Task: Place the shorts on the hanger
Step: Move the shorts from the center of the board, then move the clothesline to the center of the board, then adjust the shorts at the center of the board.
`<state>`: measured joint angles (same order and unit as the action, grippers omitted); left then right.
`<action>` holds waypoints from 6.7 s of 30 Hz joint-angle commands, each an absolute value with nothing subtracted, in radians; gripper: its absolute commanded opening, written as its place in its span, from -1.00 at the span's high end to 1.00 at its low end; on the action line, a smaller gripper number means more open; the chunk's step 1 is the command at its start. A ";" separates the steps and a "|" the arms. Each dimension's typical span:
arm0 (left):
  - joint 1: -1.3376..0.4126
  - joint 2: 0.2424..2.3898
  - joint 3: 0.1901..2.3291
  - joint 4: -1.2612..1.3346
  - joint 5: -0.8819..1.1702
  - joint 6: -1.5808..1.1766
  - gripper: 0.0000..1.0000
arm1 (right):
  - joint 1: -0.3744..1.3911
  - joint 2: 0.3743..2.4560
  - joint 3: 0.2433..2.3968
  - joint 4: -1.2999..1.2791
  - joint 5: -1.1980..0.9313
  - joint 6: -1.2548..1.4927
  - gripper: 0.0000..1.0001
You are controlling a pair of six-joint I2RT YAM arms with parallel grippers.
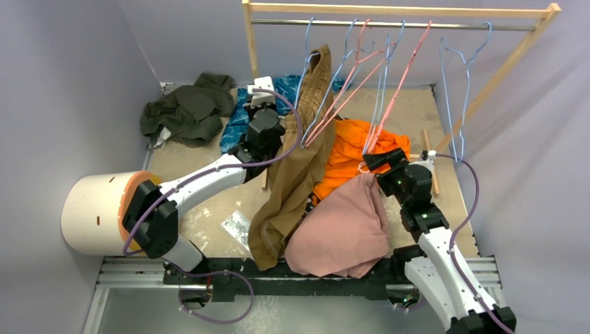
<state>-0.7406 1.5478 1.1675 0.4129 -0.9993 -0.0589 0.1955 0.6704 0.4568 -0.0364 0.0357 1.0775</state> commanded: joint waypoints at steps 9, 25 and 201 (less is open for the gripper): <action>-0.735 1.566 1.101 0.345 -1.037 -0.060 1.00 | 0.152 0.736 0.504 -0.058 0.309 1.151 -0.86; -0.747 1.585 1.090 0.437 -0.951 -0.059 1.00 | -0.013 1.053 0.501 0.146 0.254 1.124 -0.66; -0.724 0.613 0.647 -0.238 -0.485 -0.260 -0.49 | 1.239 1.199 0.892 -0.459 0.461 0.738 -0.66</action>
